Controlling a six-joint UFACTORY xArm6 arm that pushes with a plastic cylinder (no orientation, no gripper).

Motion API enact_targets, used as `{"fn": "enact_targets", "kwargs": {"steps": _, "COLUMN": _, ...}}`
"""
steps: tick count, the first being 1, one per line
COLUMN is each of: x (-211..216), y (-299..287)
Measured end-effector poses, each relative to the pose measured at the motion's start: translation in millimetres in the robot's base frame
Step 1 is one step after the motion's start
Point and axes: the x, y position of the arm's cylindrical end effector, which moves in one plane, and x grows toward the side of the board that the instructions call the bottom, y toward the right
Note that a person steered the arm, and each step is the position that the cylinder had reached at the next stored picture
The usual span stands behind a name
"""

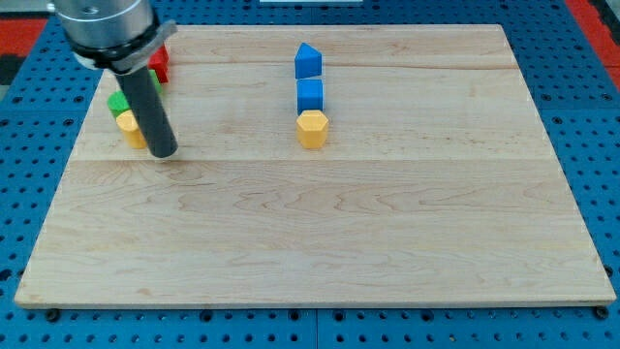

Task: Move the yellow hexagon parallel to the right of the yellow heart

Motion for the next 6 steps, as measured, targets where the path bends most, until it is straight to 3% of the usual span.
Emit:
{"fn": "enact_targets", "kwargs": {"steps": 2, "x": -53, "y": 44}}
{"fn": "enact_targets", "kwargs": {"steps": 4, "x": -67, "y": 175}}
{"fn": "enact_targets", "kwargs": {"steps": 5, "x": -49, "y": 213}}
{"fn": "enact_targets", "kwargs": {"steps": 6, "x": -9, "y": 191}}
